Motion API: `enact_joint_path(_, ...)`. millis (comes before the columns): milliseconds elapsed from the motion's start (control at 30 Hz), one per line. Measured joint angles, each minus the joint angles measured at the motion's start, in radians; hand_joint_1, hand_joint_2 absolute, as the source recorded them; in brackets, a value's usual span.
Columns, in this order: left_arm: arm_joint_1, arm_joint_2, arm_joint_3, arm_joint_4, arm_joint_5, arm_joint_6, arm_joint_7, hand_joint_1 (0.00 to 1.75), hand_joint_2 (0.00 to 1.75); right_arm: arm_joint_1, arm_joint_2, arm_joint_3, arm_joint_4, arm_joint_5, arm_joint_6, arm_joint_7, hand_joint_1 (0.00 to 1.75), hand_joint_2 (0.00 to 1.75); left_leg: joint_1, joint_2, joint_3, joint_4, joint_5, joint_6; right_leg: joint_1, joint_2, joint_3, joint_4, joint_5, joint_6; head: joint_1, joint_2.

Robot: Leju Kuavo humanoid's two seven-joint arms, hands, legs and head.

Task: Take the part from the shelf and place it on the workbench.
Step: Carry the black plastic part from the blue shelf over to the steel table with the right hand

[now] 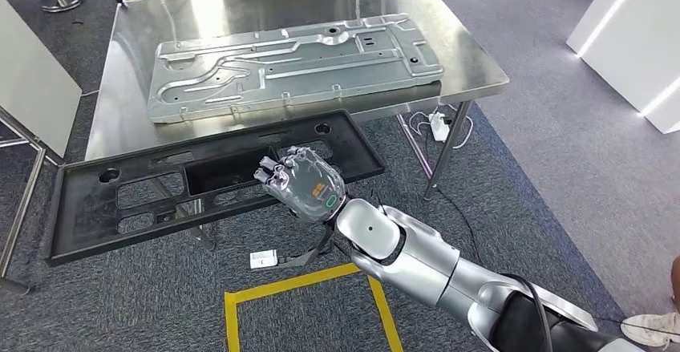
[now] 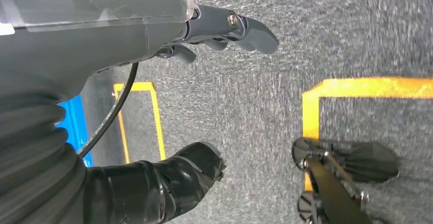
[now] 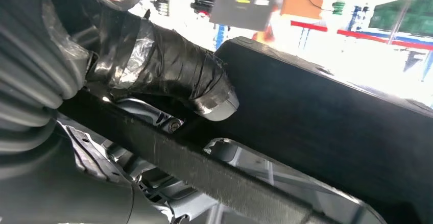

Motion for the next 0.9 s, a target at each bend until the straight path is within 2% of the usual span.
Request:
enact_joint_path(67,0.0,0.0,0.0,0.0,-0.001,0.0,0.0,0.0,1.75,-0.004,0.0,0.001,0.0,0.019,0.001,-0.006,1.75,1.75,0.007,-0.049,-0.016,0.046,-0.036,-0.011,-0.006,0.02,0.003,-0.009,0.006,-0.012,0.0,0.0)
enact_joint_path(100,0.001,0.0,0.0,0.0,-0.002,0.0,0.0,0.0,1.75,-0.006,-0.001,0.003,0.0,0.032,0.003,-0.011,1.75,1.75,0.01,-0.082,-0.04,0.099,-0.067,-0.016,-0.007,0.027,0.004,-0.01,0.008,-0.015,0.0,0.0)
enact_joint_path(133,0.003,0.0,0.0,0.0,-0.002,0.0,0.0,0.0,1.75,-0.007,-0.001,0.005,0.0,0.041,0.006,-0.015,1.75,1.75,0.011,-0.102,-0.071,0.165,-0.098,-0.018,-0.007,0.035,0.004,-0.01,0.008,-0.017,0.0,0.0)
enact_joint_path(167,0.004,0.001,0.0,0.0,-0.002,0.0,0.001,0.0,1.75,-0.008,-0.001,0.009,0.001,0.047,0.011,-0.017,1.75,1.75,0.011,-0.11,-0.101,0.225,-0.12,-0.02,-0.006,0.044,0.004,-0.01,0.008,-0.019,0.0,0.0)
enact_joint_path(200,0.005,0.001,0.0,0.0,-0.003,0.0,0.001,0.0,1.75,-0.008,-0.001,0.012,0.003,0.05,0.016,-0.018,1.75,1.75,0.011,-0.113,-0.121,0.26,-0.124,-0.021,-0.005,0.051,0.004,-0.009,0.008,-0.019,0.0,0.0)
enact_joint_path(233,0.005,0.002,0.0,0.0,-0.003,0.0,0.002,0.0,1.75,-0.008,-0.001,0.014,0.005,0.05,0.022,-0.018,1.75,1.75,0.011,-0.114,-0.126,0.26,-0.108,-0.02,-0.005,0.059,0.005,-0.008,0.007,-0.02,0.0,0.0)
enact_joint_path(267,0.006,0.002,0.0,0.0,-0.003,0.0,0.002,0.0,1.75,-0.008,-0.001,0.016,0.008,0.05,0.026,-0.018,1.75,1.75,0.012,-0.114,-0.112,0.222,-0.075,-0.019,-0.004,0.065,0.006,-0.007,0.007,-0.019,0.0,0.0)
enact_joint_path(333,0.005,0.002,0.0,0.0,-0.003,0.001,0.003,0.0,1.75,-0.012,-0.001,0.016,0.011,0.049,0.032,-0.017,1.75,1.75,0.011,-0.119,-0.058,0.092,-0.006,-0.012,-0.003,0.075,0.007,-0.005,0.004,-0.015,0.0,0.0)
enact_joint_path(400,0.003,0.003,0.0,0.0,-0.003,0.004,0.006,0.0,1.75,-0.019,-0.001,0.017,0.013,0.049,0.035,-0.016,1.75,1.75,0.009,-0.125,-0.023,0.009,0.02,-0.006,0.0,0.082,0.003,0.0,0.002,-0.008,0.0,0.0)
enact_joint_path(533,0.003,0.002,0.0,0.0,-0.003,0.007,0.012,0.0,1.75,-0.027,-0.002,0.018,0.019,0.049,0.037,-0.016,1.75,1.75,0.006,-0.128,-0.02,-0.007,0.021,-0.004,0.002,0.082,0.002,-0.003,0.006,-0.019,0.0,0.0)
enact_joint_path(800,0.002,0.002,0.002,0.0,-0.002,0.008,0.018,0.0,1.75,-0.037,-0.002,0.026,0.03,0.049,0.042,-0.016,1.75,1.75,0.001,-0.129,-0.021,-0.006,0.022,0.01,-0.002,0.08,0.008,-0.016,0.013,-0.006,0.0,0.0)
enact_joint_path(900,0.002,0.002,0.008,0.0,0.004,-0.004,0.018,0.0,1.75,-0.037,-0.002,0.028,0.03,0.048,0.044,-0.016,1.75,1.75,0.0,-0.129,-0.021,-0.006,0.022,0.01,-0.004,0.08,0.008,-0.016,0.013,0.001,0.0,0.0)
